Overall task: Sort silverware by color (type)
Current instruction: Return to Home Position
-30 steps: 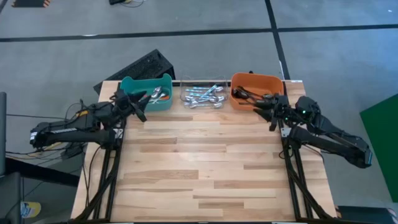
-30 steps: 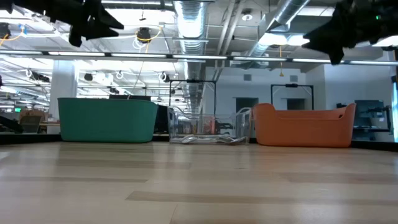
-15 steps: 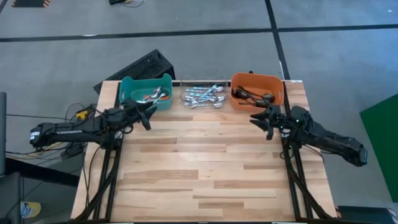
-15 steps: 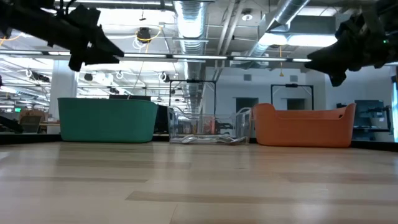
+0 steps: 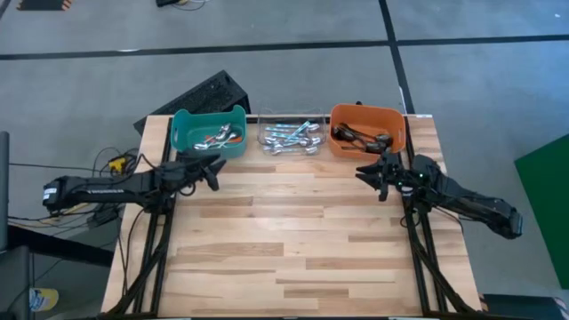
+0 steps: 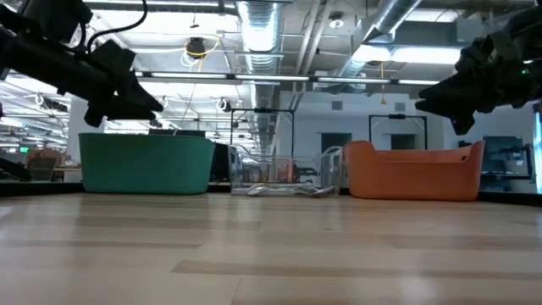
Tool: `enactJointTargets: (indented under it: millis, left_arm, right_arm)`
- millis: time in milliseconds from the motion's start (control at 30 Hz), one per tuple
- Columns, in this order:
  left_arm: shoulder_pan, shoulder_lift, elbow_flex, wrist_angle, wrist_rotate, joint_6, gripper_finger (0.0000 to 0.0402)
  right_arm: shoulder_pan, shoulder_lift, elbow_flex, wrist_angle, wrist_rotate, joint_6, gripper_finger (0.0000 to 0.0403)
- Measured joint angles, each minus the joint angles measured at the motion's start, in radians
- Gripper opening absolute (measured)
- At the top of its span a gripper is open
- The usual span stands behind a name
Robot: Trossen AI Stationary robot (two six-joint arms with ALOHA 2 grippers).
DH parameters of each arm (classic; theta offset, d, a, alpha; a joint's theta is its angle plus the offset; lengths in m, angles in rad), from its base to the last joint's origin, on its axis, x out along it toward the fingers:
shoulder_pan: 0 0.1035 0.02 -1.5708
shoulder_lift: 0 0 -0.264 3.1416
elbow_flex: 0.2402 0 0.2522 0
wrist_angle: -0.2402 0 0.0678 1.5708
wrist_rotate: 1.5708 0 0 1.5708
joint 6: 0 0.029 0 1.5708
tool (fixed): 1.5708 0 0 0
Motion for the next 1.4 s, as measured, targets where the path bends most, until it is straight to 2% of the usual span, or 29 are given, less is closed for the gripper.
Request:
enactJointTargets:
  millis: [167, 367, 467, 633, 800, 1100, 1400]
  left_arm:
    - [0.000, 0.000, -0.026, -0.002, 0.006, -0.006, 0.0151]
    - [0.000, 0.000, -0.044, -0.014, 0.007, -0.017, 0.0151]
    - [0.000, 0.000, -0.045, -0.063, 0.024, -0.082, 0.0151]
    - [0.000, 0.002, -0.046, -0.249, 0.116, -0.116, 0.0151]
    - [0.000, 0.003, -0.046, -0.413, 0.159, -0.115, 0.0151]
    - [0.000, -0.001, -0.048, -0.409, 0.166, -0.114, 0.0151]
    - [0.000, -0.145, -0.054, -0.388, 0.165, -0.114, 0.0151]
  right_arm:
    - [0.000, 0.000, -0.012, 0.002, 0.031, 0.016, 0.0150]
    - [0.000, 0.003, -0.020, 0.003, 0.152, 0.100, 0.0150]
    - [0.000, 0.004, -0.020, -0.003, 0.191, 0.061, 0.0150]
    - [0.000, 0.004, -0.021, -0.007, 0.190, -0.069, 0.0150]
    - [0.000, 0.004, -0.021, -0.005, 0.190, -0.096, 0.0150]
    - [0.000, 0.004, -0.023, 0.001, 0.187, -0.097, 0.0150]
    - [0.085, -0.081, -0.027, 0.018, 0.185, -0.099, 0.0150]
